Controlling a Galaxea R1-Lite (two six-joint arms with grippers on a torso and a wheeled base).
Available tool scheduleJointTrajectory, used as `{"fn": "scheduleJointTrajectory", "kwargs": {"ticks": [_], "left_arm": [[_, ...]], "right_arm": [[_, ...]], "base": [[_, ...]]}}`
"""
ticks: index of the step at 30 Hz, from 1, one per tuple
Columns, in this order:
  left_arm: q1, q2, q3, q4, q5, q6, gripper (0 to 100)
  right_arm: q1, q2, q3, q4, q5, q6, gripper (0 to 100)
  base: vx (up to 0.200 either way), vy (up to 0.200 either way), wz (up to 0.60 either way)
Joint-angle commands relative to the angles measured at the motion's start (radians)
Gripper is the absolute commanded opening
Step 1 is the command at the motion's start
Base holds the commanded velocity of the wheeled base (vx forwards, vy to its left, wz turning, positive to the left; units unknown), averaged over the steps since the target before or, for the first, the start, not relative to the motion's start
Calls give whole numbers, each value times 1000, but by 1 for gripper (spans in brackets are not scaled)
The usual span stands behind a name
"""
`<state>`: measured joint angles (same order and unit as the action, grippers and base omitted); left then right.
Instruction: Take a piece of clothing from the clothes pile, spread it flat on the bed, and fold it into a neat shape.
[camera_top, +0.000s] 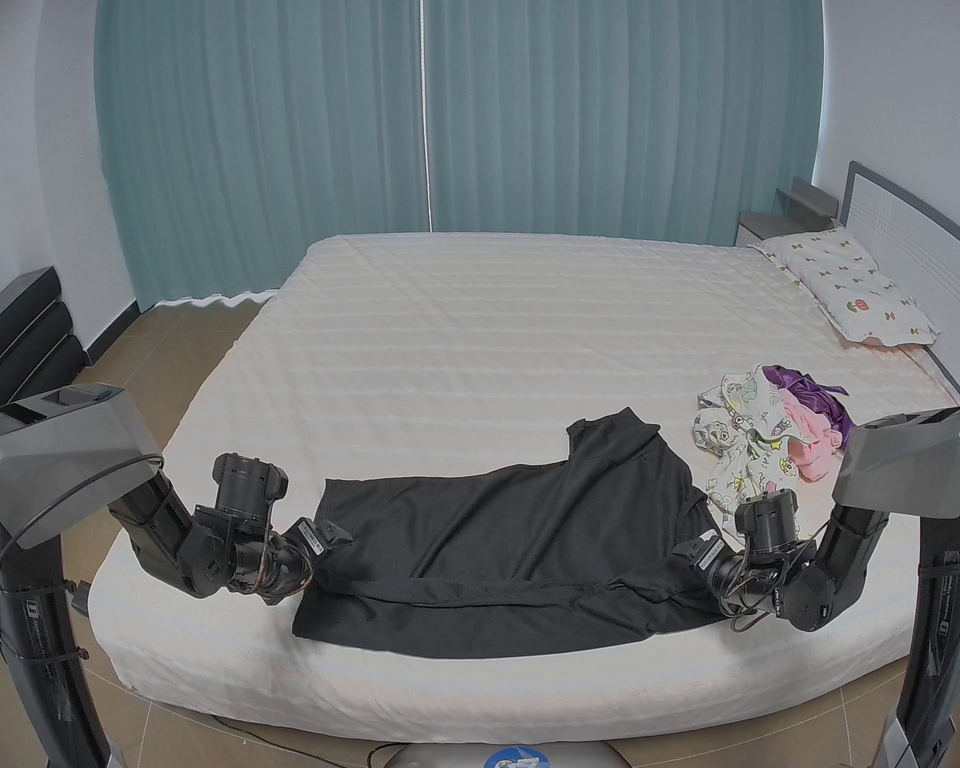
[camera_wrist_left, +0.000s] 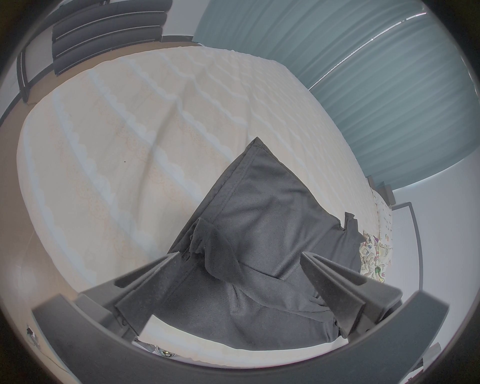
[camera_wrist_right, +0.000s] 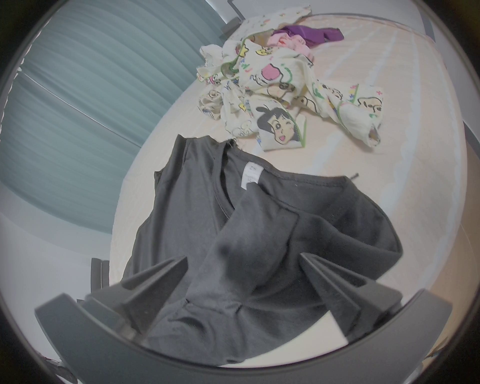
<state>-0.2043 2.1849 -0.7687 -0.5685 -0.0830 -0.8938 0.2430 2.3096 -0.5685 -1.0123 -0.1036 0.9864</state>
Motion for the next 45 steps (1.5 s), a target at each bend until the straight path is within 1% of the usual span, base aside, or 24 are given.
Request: {"fn": "scheduleJointTrajectory", "kwargs": {"ticks": [1,8,16,23,26,29,30,32,33,35,36,41,45], "left_arm": [[2,1,-1,-1,0,0,100],[2,1,0,-1,0,-2,100],[2,1,2,-1,2,-2,100],[0,1,2,-1,2,-2,100],[2,3,3,-1,2,-2,100],[0,3,5,-1,2,-2,100],[0,3,3,-1,2,-2,100],[0,3,3,-1,2,-2,100],[0,3,3,-1,2,-2,100],[0,3,3,-1,2,-2,100],[0,1,5,-1,2,-2,100],[0,1,5,-1,2,-2,100],[0,-1,5,-1,2,-2,100]], "right_arm": [[9,48,-5,-35,-13,-2,0],[13,2,35,-34,-18,-2,0],[16,-160,107,-18,-11,-9,0],[15,-245,96,100,18,-11,0],[16,-276,107,115,38,-11,0],[16,-289,111,124,41,-11,0],[16,-305,116,170,44,-11,0],[16,-305,116,173,44,-12,0],[18,-306,119,207,53,-12,0],[18,-306,134,215,67,-17,0],[18,-308,145,215,71,-25,100],[25,-288,208,215,76,-91,100],[4,-274,203,204,76,-92,100]], "base": [[0,0,0],[0,0,0],[0,0,0],[0,0,0],[0,0,0],[0,0,0],[0,0,0],[0,0,0],[0,0,0],[0,0,0],[0,0,0],[0,0,0],[0,0,0]]}}
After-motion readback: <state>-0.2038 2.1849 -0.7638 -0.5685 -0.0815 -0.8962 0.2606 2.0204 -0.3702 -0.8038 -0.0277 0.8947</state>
